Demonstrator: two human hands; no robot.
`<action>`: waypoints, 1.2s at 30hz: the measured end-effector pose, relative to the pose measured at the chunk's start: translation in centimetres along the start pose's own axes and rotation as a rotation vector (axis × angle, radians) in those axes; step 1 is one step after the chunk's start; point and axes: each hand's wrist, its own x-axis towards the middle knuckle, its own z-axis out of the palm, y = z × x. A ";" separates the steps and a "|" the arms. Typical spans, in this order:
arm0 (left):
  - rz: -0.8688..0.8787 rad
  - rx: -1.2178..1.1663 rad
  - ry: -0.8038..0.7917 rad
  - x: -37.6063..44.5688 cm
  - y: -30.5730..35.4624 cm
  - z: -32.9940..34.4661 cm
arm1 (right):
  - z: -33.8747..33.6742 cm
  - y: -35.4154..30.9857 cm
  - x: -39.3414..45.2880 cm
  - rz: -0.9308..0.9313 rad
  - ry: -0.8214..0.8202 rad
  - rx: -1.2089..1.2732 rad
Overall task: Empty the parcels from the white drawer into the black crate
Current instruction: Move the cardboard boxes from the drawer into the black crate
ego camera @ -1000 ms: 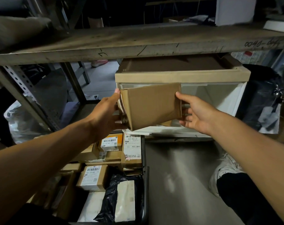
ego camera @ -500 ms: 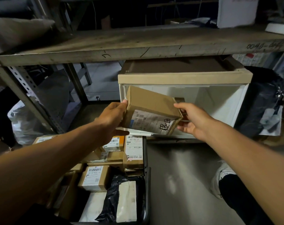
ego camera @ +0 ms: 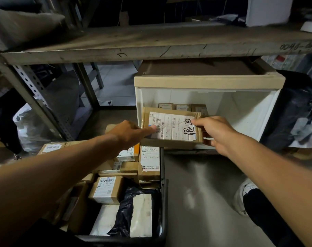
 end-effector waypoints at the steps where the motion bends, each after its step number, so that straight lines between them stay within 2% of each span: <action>1: -0.001 0.002 0.012 0.0 -0.1 0.1 | 0.0 0.1 -0.1 -0.006 -0.007 -0.007; 7: -0.033 -0.157 0.014 -0.4 -0.5 0.3 | 0.9 0.5 -0.6 -0.008 -0.017 -0.019; 12: -0.061 -0.385 0.036 -0.7 -0.9 -1.0 | 1.6 0.5 -0.7 0.042 -0.070 0.020; 18: -0.004 -0.531 0.106 -0.7 -1.2 -1.8 | 3.0 0.5 -1.4 0.129 -0.274 0.105; 23: 0.024 -0.501 0.093 -0.9 -1.6 -2.3 | 3.4 0.8 -1.6 0.200 -0.475 -0.144; 27: 0.029 -0.459 0.002 -0.9 -2.1 -2.5 | 3.7 0.7 -1.6 0.246 -0.602 0.020; 30: 0.062 -0.504 0.012 -0.7 -2.0 -2.0 | 3.8 0.7 -1.5 0.236 -0.627 0.078; 33: 0.019 -0.582 0.011 -0.9 -1.6 -1.4 | 4.5 1.0 -1.5 0.238 -0.609 0.121; 36: -0.023 -0.528 -0.056 -1.4 -1.7 -0.5 | 5.7 1.8 -1.9 0.232 -0.596 0.041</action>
